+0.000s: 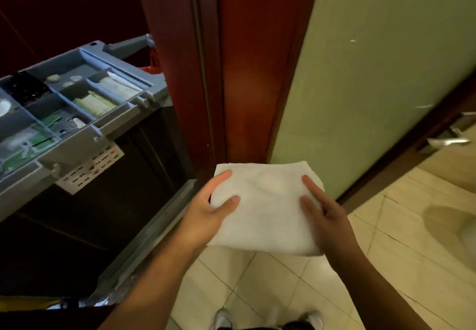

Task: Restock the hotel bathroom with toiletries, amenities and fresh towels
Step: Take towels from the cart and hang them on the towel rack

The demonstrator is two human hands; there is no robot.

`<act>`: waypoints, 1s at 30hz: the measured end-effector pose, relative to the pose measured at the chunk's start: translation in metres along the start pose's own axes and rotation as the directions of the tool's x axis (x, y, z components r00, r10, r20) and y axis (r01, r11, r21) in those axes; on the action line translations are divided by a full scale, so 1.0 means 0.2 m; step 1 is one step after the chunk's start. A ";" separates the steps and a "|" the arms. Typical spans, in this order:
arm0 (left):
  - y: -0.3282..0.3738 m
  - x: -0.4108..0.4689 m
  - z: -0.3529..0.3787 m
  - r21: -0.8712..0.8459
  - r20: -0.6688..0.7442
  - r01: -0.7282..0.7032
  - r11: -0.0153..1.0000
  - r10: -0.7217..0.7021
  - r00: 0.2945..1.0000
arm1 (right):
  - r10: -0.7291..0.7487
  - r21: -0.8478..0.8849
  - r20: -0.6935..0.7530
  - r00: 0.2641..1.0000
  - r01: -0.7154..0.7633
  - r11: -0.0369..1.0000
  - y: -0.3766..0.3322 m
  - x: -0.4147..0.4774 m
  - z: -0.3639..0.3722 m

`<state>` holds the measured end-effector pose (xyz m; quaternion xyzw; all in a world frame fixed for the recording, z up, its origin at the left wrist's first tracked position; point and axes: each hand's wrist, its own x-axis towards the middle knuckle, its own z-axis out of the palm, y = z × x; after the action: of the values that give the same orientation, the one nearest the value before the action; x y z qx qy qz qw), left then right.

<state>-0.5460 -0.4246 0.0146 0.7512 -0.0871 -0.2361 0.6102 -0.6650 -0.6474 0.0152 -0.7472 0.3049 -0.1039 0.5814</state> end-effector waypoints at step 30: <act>0.49 0.15 2.66 0.034 0.657 -0.239 0.971 0.158 0.737 | 0.243 0.236 -0.709 0.663 -0.101 0.966 0.75 -0.27 -2.27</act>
<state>-0.7501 -0.9272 0.0246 0.6430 -0.3864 -0.4099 0.5189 -0.9889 -1.0020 0.0239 -0.5562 0.5706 -0.3647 0.4817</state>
